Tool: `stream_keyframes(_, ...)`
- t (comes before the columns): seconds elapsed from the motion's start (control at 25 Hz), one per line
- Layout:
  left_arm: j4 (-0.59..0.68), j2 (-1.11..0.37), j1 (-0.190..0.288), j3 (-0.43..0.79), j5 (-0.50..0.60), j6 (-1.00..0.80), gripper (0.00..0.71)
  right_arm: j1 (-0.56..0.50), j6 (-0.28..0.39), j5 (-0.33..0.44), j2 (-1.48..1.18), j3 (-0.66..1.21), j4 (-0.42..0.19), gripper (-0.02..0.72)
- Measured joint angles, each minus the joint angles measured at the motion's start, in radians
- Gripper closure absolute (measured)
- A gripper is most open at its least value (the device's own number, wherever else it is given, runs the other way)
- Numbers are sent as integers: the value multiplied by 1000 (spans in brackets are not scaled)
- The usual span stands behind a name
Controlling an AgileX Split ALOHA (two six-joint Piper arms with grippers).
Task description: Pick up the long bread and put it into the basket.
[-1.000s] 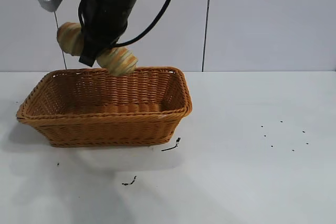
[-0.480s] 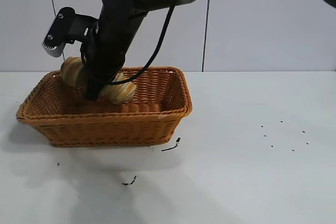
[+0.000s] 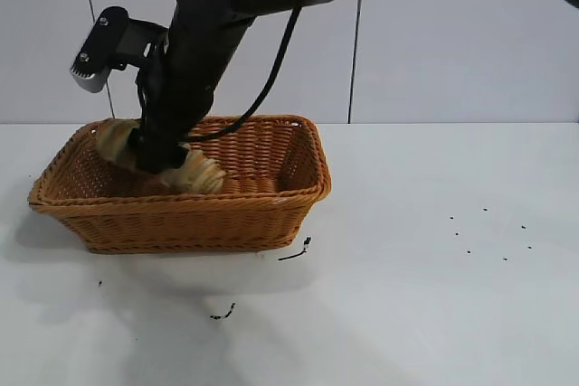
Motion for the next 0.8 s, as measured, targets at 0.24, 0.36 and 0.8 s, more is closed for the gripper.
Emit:
stream_keyframes(0.24,0,0,0,0,0,0,14,-19,56,13,-44,0,4,52)
stream_keyframes(0.36,0,0,0,0,0,0,14,-57,194,51,-94,0,5,52)
stream_keyframes(0.8,0,0,0,0,0,0,14,-353,720,430,-194,0,-19,87)
